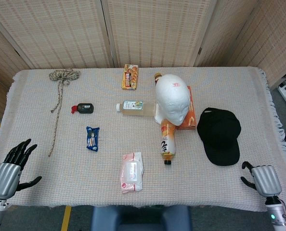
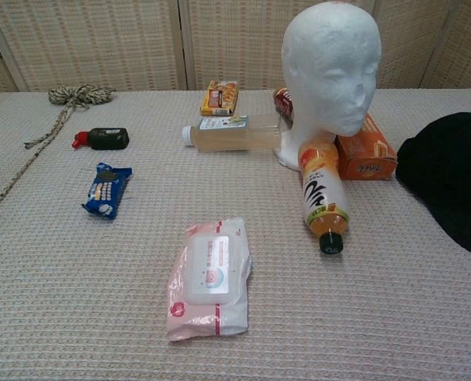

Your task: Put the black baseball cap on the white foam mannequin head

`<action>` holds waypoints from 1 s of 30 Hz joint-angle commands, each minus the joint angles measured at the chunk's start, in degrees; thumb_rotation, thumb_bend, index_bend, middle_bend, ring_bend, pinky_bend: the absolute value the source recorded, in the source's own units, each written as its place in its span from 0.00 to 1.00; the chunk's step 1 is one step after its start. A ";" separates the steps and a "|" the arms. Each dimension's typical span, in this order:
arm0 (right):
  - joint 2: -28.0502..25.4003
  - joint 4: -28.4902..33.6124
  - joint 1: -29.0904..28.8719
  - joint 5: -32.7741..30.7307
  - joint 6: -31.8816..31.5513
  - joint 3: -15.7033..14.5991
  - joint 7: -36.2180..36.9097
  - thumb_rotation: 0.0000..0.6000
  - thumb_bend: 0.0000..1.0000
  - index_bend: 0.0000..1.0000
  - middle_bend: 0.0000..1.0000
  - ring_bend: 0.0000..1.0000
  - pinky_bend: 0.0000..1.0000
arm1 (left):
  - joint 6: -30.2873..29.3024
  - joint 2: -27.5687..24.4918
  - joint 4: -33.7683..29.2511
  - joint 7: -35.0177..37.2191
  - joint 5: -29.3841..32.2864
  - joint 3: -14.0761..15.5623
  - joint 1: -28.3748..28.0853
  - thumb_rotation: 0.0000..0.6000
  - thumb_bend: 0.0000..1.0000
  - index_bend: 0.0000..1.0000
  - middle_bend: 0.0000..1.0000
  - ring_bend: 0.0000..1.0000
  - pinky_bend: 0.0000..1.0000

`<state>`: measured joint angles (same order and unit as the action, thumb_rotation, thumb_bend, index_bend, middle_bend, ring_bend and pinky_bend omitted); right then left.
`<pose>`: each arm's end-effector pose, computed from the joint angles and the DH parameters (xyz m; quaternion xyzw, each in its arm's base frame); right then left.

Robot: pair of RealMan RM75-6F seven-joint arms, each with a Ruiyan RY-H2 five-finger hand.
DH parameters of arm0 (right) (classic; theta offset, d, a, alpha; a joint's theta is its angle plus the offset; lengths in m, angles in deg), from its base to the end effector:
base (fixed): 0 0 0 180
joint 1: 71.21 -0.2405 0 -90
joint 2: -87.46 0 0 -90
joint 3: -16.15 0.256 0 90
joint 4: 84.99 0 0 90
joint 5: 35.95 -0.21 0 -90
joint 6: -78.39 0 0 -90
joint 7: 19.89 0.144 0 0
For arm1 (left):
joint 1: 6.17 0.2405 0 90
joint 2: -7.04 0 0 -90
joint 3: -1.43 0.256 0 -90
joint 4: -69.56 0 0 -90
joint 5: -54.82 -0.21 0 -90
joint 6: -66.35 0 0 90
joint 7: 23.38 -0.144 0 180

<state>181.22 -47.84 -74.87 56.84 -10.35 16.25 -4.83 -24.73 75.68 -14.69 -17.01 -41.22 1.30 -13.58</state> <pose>-0.4019 -0.1700 0.0791 0.6526 -0.3143 0.3472 0.5956 -0.2981 0.1836 0.1426 -0.6331 -0.3371 -0.4604 0.5230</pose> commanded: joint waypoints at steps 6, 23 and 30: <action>8.99 -12.36 -2.49 -1.47 0.51 1.57 4.83 1.00 0.20 0.48 1.00 1.00 1.00 | -0.59 0.43 0.47 -0.39 -0.19 -0.15 0.10 1.00 0.11 0.14 0.03 0.00 0.17; 16.55 -22.99 -4.18 -3.13 2.42 2.04 8.65 1.00 0.20 0.48 1.00 1.00 1.00 | -1.33 0.36 0.57 -1.01 0.35 -0.64 0.38 1.00 0.11 0.15 0.05 0.00 0.18; 18.08 -24.60 -4.77 -3.73 3.22 2.25 8.82 1.00 0.21 0.47 1.00 1.00 1.00 | -1.27 0.28 0.53 -1.09 0.69 -0.82 0.40 1.00 0.11 0.16 0.05 0.00 0.18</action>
<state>199.20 -72.36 -79.56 53.19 -7.23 18.44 4.00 -26.01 75.96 -14.17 -18.11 -40.53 0.48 -13.18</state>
